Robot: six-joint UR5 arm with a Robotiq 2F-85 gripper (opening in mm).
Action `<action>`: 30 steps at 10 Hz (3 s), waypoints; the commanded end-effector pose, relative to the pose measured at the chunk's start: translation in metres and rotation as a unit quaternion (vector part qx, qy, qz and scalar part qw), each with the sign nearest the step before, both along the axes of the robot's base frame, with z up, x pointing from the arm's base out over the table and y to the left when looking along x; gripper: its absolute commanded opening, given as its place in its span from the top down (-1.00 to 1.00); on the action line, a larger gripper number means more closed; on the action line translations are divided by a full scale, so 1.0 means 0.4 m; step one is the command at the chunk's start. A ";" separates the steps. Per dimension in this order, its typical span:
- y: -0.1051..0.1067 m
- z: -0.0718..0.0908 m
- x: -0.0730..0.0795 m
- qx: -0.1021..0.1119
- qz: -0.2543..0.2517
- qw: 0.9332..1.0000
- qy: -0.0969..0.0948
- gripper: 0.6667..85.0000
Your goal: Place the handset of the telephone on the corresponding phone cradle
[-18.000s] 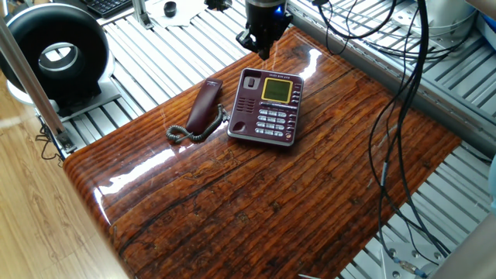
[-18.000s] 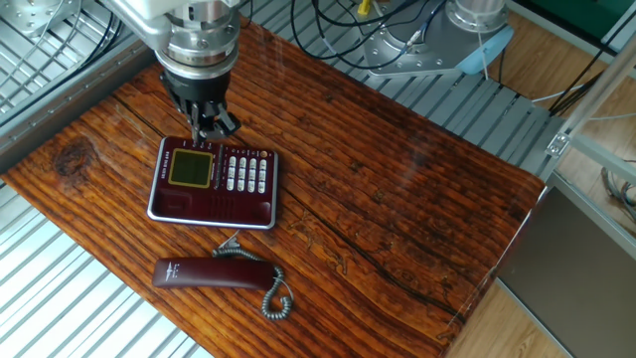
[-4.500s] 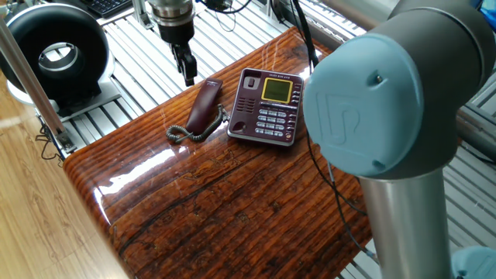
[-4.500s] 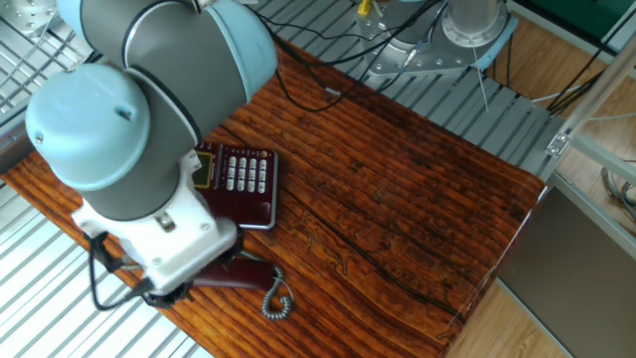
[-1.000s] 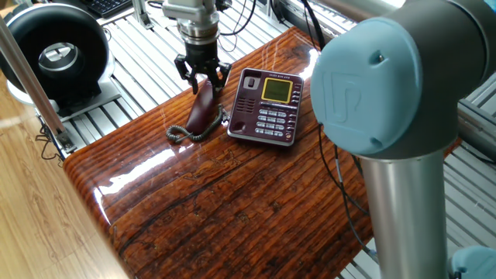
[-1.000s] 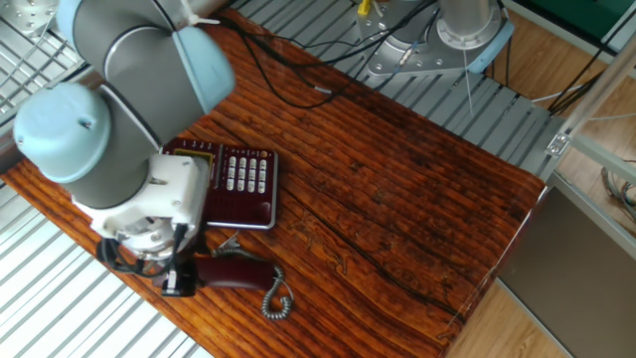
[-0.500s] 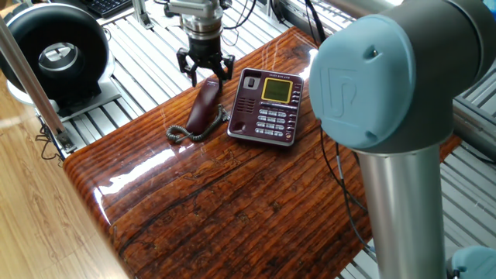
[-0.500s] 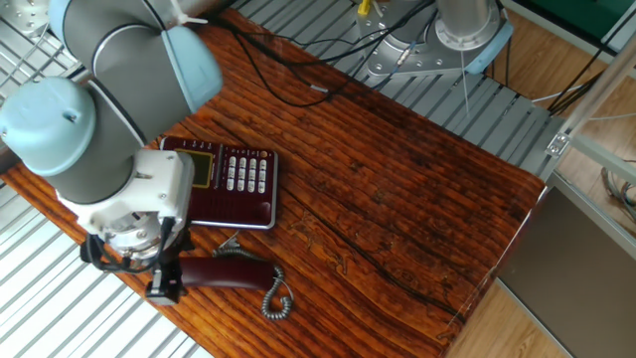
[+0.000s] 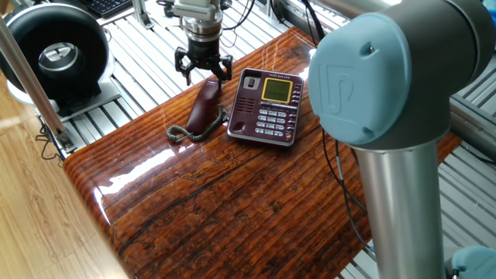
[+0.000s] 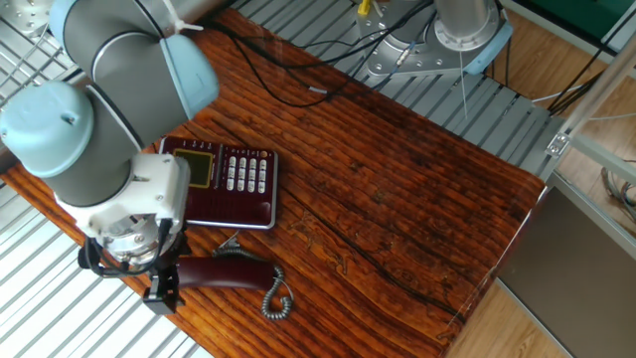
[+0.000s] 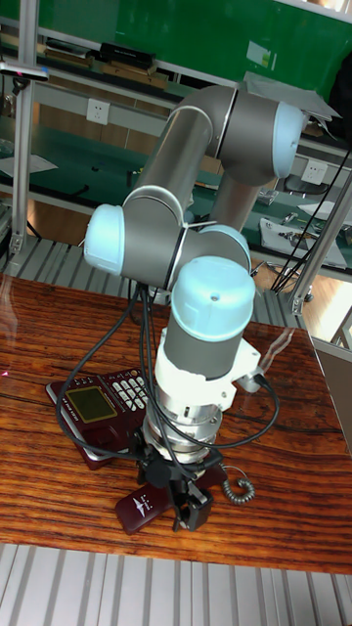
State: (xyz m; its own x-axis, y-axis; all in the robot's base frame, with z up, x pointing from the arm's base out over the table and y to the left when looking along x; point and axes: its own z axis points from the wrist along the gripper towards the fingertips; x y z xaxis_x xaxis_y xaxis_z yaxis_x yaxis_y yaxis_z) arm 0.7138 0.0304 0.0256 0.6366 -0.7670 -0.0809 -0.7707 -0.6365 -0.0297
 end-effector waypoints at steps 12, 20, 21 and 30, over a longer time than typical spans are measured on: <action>0.039 -0.015 -0.065 0.033 0.021 0.999 0.020 -0.23; 0.032 0.061 -0.056 0.052 0.003 0.998 0.025 0.94; 0.012 0.084 -0.054 0.032 0.002 0.999 0.024 0.92; -0.130 0.190 -0.160 -0.069 0.017 0.996 0.051 0.72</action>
State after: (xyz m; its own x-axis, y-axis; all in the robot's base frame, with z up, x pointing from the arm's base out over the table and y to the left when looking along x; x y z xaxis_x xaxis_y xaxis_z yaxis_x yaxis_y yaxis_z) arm 0.6652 -0.0128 0.0907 0.6596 -0.7504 -0.0430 -0.7431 -0.6596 0.1125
